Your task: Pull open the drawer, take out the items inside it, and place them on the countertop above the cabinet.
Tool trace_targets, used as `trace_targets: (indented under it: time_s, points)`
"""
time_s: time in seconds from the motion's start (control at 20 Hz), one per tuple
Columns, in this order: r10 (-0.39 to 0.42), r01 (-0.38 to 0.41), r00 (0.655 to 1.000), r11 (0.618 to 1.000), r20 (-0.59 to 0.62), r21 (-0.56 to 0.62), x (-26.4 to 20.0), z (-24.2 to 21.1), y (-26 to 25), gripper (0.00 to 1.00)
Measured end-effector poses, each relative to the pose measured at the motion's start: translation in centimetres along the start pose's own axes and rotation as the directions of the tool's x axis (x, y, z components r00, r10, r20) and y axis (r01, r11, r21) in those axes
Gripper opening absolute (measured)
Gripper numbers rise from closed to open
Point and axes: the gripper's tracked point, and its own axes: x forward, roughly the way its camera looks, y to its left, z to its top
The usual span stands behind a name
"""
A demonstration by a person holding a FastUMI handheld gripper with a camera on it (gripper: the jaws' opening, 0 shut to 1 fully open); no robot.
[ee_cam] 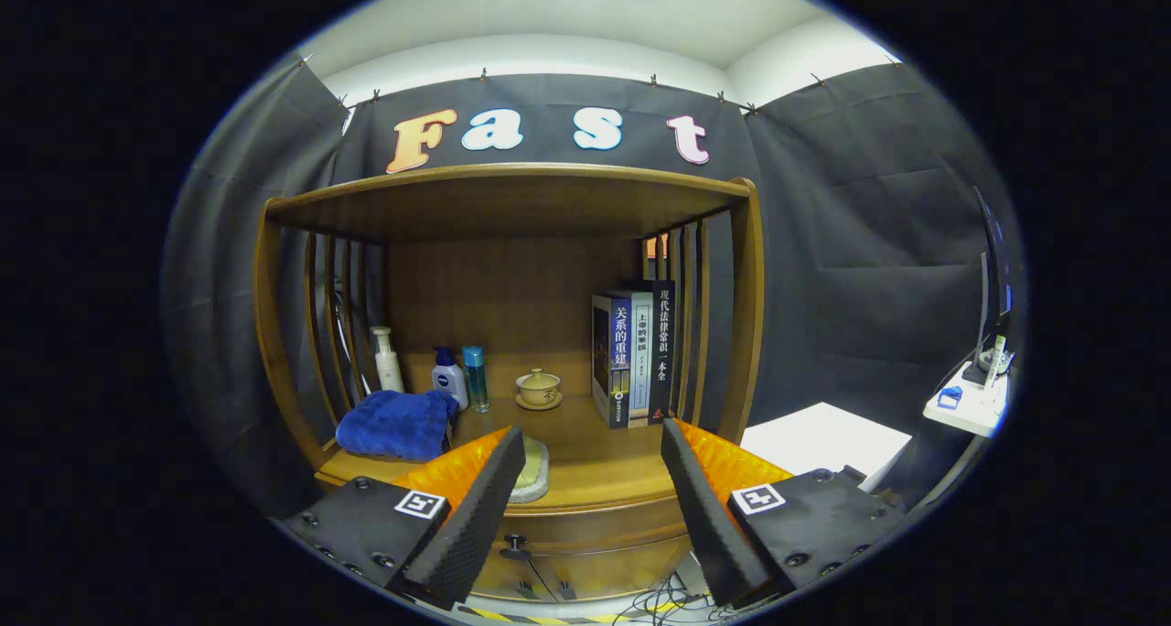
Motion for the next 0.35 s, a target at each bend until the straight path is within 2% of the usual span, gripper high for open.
trace_targets:
  time_s: [0.35]
  points:
    - [0.005, -0.005, 1.0, 1.0, -0.008, 0.006, 0.22, -0.25, 0.67, 0.98]
